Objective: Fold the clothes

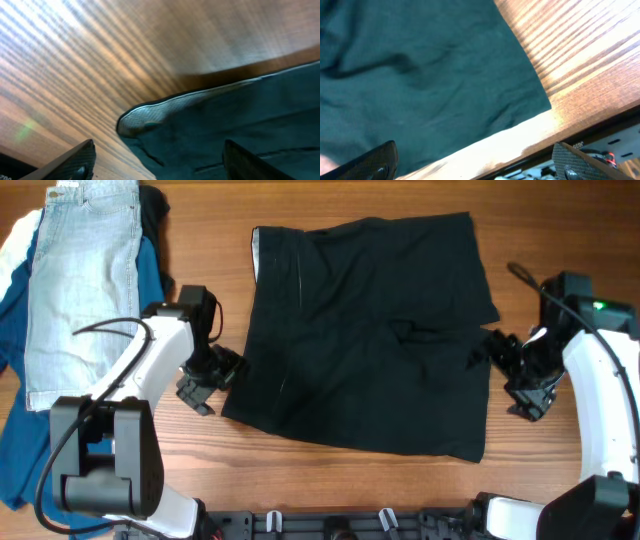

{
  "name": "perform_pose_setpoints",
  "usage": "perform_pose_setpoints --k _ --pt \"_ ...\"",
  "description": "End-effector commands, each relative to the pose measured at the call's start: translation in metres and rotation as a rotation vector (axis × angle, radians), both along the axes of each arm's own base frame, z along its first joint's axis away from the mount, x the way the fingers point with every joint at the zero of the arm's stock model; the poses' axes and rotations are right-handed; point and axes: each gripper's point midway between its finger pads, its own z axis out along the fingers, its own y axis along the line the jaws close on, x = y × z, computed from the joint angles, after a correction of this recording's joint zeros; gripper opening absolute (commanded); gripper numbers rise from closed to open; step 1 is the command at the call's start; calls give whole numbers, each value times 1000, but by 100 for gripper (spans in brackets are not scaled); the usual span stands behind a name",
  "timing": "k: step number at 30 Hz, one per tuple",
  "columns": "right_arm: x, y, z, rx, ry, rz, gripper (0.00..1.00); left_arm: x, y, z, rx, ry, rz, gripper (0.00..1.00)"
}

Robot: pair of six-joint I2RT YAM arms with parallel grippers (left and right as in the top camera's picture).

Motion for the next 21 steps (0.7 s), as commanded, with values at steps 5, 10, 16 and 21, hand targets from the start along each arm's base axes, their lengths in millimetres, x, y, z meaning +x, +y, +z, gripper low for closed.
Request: perform_pose_setpoints --k 5,10,16,21 --pt "-34 12 -56 49 97 -22 99 -32 -17 -23 42 59 21 76" --pt "-35 12 -58 46 100 -20 99 -42 -14 -36 48 69 27 9" --pt "-48 17 -59 64 154 -52 99 -29 -18 -32 29 21 21 4" --pt "-78 38 -71 164 259 -107 90 42 -30 -8 -19 -240 0 4"
